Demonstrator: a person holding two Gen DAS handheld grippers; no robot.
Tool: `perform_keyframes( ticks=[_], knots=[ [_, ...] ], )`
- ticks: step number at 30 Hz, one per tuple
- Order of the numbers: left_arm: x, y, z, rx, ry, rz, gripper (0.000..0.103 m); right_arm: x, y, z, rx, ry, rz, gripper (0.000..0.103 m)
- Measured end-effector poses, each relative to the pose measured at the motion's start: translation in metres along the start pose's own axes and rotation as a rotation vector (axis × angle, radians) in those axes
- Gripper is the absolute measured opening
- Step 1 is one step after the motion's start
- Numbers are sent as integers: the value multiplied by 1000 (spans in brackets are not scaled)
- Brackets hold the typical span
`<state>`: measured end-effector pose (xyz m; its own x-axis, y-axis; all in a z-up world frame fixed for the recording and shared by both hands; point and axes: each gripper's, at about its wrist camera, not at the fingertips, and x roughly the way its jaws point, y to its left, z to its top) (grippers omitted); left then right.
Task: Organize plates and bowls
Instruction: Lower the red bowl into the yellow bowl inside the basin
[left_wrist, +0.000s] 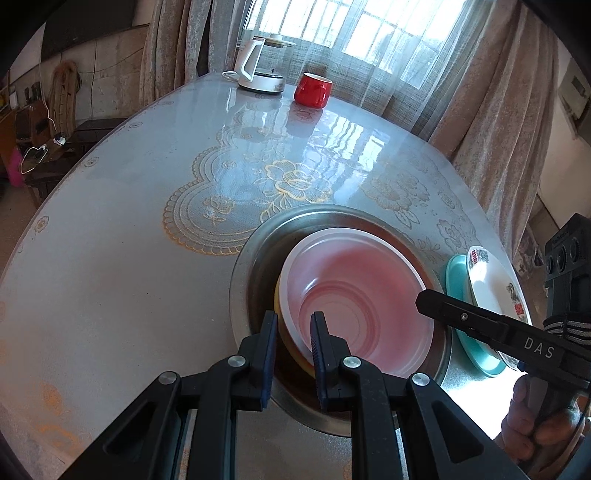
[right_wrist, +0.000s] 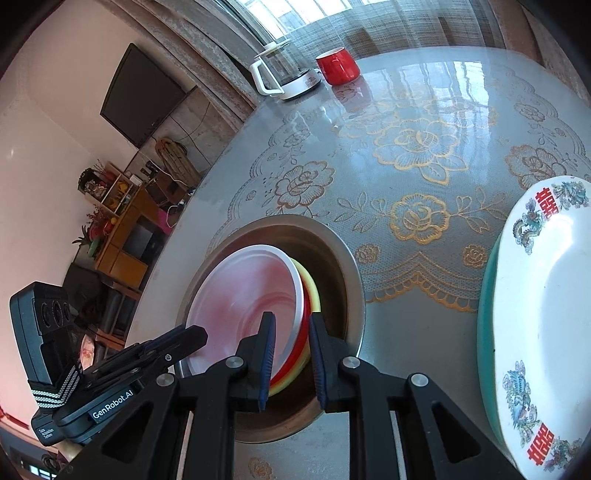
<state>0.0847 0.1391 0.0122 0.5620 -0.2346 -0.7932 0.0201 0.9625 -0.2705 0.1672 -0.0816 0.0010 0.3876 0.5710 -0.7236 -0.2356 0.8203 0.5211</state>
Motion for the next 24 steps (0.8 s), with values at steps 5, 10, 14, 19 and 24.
perform_keyframes(
  ticks=[5,10,14,19,24],
  knots=[
    [0,-3,-2,18,-20,23,18,-3,-1,-2,5,-5,9,19],
    [4,-10,-4,54,-31,61,18,1,2,-3,-22,-19,-8,19],
    [2,-12,-4,61,-53,101,18,1,4,-2,-40,-29,-33,19],
    [3,-15,-4,61,-60,122,18,0,4,-3,-43,-32,-31,19],
    [0,-17,-7,66,-67,131,18,-1,4,-5,-43,-37,-37,19]
  ],
)
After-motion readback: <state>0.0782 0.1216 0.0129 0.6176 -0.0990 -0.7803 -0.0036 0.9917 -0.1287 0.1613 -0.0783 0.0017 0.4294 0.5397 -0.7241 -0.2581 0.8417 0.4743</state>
